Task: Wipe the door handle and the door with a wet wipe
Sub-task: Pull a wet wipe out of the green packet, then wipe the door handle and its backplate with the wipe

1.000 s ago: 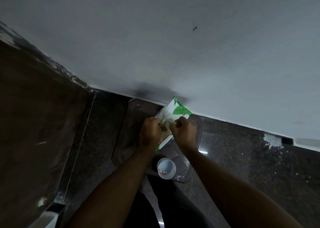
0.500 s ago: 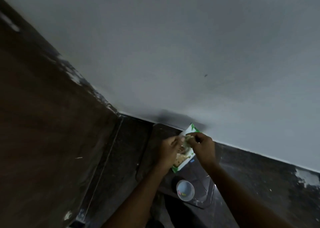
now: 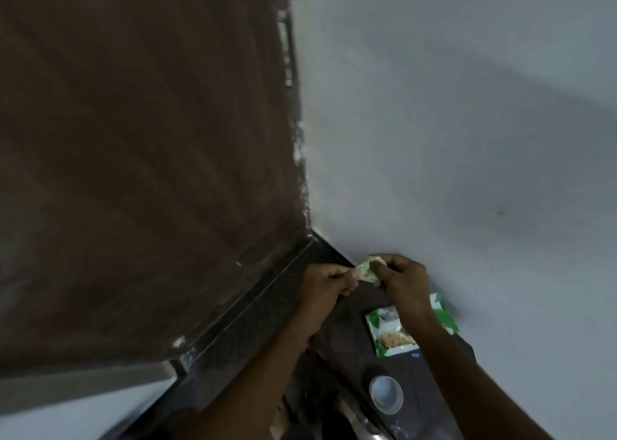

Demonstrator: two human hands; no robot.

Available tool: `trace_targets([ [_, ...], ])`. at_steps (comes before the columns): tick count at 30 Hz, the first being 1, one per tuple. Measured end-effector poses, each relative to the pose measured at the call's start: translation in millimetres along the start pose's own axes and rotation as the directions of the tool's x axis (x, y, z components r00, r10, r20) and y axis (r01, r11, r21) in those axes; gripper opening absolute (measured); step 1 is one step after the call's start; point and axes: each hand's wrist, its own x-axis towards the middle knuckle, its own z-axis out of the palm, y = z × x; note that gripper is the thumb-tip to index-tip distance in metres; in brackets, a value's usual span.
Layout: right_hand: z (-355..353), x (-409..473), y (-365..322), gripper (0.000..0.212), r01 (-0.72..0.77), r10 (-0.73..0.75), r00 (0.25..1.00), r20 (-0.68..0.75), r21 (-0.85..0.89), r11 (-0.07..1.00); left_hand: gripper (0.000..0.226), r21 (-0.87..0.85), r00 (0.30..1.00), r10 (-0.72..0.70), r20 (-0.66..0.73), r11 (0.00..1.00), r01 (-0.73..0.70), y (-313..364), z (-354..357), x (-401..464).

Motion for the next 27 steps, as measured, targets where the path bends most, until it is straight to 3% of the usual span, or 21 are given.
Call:
trace_targets([
  [7, 70, -40, -56, 0.013, 0.132, -0.103, 0.938, 0.331, -0.065, 0.989, 0.02, -0.005, 0.954, 0.077, -0.29, 0.997, -0.082, 26, -101, -63],
  [13, 152, -96, -98, 0.03, 0.268, -0.197, 0.794, 0.575, -0.041, 0.962, 0.017, 0.018, 0.805, 0.172, -0.568, 0.98, -0.197, 32, -175, -128],
  [17, 215, -147, -116, 0.032, 0.29, -0.183, 0.659, 0.73, -0.022, 0.957, 0.022, 0.059, 0.725, 0.184, -0.663, 0.979, -0.195, 21, -226, -177],
  [22, 287, -207, -130, 0.033, 0.306, -0.196, 0.587, 0.786, 0.009, 0.952, 0.022, 0.069, 0.615, 0.177, -0.769, 0.978, -0.197, 12, -293, -227],
  [27, 352, -264, -138, 0.026, 0.342, -0.268, 0.619, 0.738, 0.053, 0.938, 0.011, 0.041, 0.575, 0.155, -0.804, 0.978, -0.206, 9, -364, -271],
])
